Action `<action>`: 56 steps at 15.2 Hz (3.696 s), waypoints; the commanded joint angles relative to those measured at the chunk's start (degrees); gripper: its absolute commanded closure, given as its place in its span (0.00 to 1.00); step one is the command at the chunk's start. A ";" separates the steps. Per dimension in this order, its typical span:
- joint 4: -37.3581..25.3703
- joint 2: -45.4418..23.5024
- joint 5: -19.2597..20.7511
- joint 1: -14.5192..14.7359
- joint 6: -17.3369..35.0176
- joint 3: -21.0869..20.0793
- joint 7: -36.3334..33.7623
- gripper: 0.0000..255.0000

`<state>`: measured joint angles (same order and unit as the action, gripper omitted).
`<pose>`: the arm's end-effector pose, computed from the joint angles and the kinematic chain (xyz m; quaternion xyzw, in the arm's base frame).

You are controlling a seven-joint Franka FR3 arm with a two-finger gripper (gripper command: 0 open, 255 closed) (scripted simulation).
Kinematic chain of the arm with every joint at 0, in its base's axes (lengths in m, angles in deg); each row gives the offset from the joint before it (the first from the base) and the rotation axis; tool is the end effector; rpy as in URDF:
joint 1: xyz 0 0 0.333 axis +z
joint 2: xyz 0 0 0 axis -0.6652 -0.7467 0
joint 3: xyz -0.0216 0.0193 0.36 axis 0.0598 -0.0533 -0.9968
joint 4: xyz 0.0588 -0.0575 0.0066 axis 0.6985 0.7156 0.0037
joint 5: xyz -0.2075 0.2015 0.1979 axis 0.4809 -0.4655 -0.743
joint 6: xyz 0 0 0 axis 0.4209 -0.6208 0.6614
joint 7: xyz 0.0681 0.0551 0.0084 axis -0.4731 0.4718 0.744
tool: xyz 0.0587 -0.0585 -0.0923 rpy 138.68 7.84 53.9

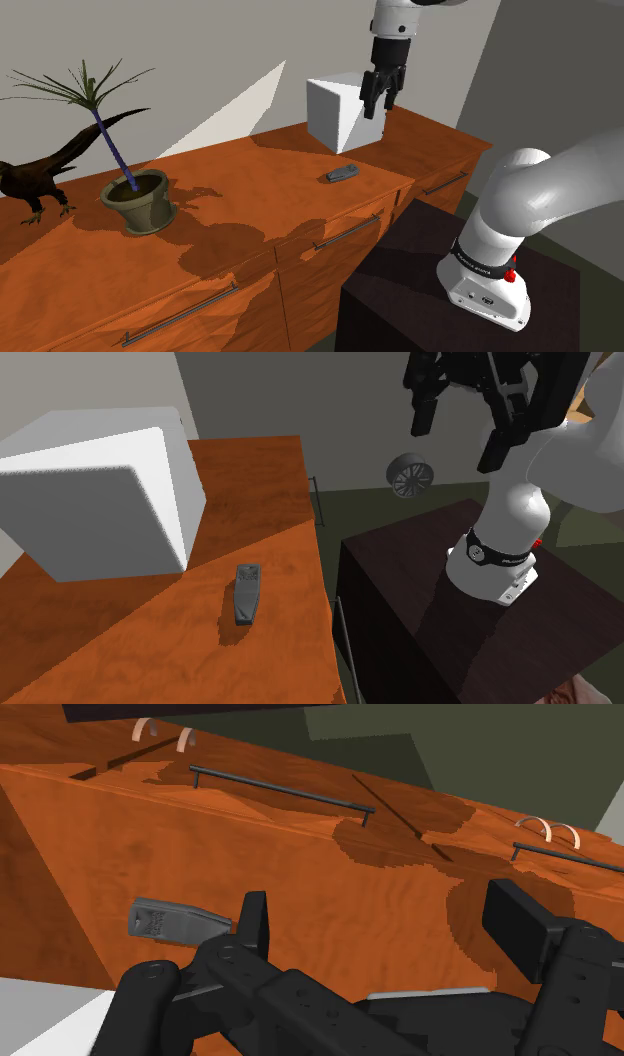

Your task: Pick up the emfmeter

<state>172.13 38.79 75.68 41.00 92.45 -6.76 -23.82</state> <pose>0.2426 0.0355 0.6029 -0.9995 0.0148 -0.0028 0.0262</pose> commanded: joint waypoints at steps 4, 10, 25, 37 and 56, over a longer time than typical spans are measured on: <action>4.30 -0.49 2.19 0.42 4.71 2.94 6.99 0.00; 10.32 -4.79 6.45 0.87 15.18 9.06 20.76 0.00; 8.56 -33.34 7.61 4.45 42.86 23.61 56.61 0.00; -8.71 -63.43 -8.40 1.45 54.36 21.38 89.68 0.00; -9.65 -69.09 -11.49 -0.41 58.91 18.96 92.38 1.00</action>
<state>162.47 -30.21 64.20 40.61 151.32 12.19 68.58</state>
